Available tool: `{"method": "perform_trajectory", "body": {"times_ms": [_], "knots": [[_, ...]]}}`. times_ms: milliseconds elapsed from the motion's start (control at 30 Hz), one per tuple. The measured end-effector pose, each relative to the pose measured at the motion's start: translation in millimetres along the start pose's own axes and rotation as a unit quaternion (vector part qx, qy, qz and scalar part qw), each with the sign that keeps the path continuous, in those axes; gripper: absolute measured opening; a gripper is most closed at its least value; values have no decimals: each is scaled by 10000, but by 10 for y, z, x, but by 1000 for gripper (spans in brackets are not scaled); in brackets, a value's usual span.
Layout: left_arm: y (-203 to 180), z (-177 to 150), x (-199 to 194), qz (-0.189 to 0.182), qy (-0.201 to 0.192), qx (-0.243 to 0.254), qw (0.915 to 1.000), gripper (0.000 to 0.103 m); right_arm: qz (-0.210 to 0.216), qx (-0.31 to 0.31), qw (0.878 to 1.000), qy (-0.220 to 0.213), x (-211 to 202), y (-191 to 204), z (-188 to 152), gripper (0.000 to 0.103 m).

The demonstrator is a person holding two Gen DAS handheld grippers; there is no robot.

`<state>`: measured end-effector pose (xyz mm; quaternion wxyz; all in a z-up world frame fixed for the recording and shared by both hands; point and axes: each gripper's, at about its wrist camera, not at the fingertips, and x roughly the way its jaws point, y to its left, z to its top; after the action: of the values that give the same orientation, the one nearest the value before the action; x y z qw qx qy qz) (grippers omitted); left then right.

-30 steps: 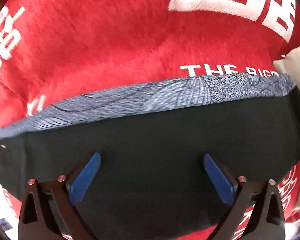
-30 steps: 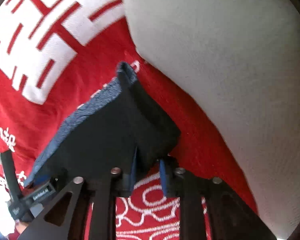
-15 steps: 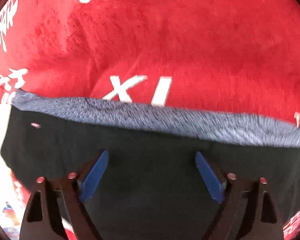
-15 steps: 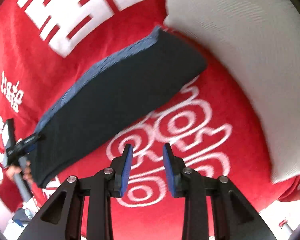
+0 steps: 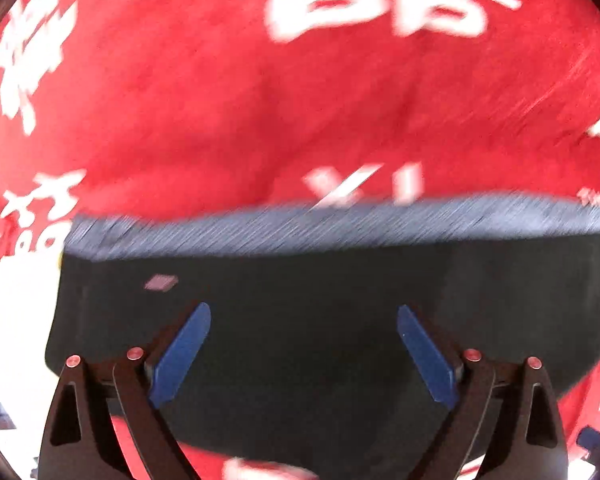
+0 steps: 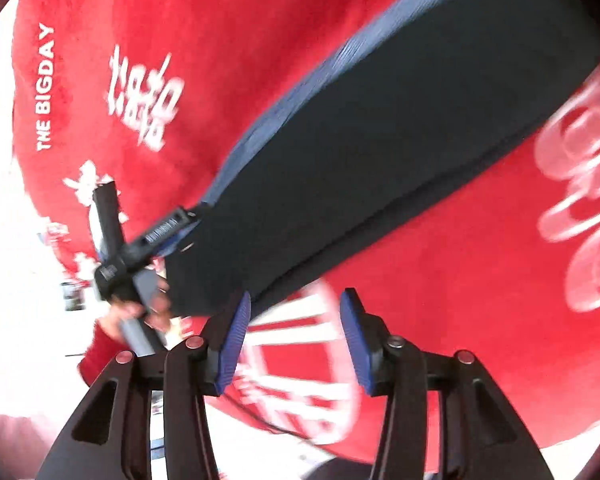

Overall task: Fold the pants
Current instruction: 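Press the folded trousers flat with the left gripper while the right gripper smooths the edge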

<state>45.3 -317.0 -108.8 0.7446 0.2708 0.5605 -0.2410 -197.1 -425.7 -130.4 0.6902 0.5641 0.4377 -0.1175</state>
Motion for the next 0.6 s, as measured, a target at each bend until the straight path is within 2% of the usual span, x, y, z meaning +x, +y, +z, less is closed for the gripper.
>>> {"method": "perform_trajectory", "body": {"times_ms": [67,100,133,167,233,333,567,600], "knots": [[194,-199,162,303,294,20,9991,96,112,80,9998,134,292,91,-79,51],[299,-325,342,350,584,41,9977,97,159,92,9997,180,435,145,-122,51],[382,-427,428,214,584,-10,9981,99,212,109,9995,193,530,182,-160,51],[455,-468,522,103,256,-47,9996,101,295,149,9992,220,667,218,-188,51],[405,-521,482,162,87,191,9996,101,405,220,9985,285,825,253,-200,51],[446,-507,517,98,110,64,9999,101,368,149,9988,288,957,332,-236,51],[611,-615,608,53,-98,115,9999,101,147,155,9995,233,1106,378,-139,50],[641,-646,643,56,-112,114,9999,101,139,225,9994,212,1119,373,-122,36]]}}
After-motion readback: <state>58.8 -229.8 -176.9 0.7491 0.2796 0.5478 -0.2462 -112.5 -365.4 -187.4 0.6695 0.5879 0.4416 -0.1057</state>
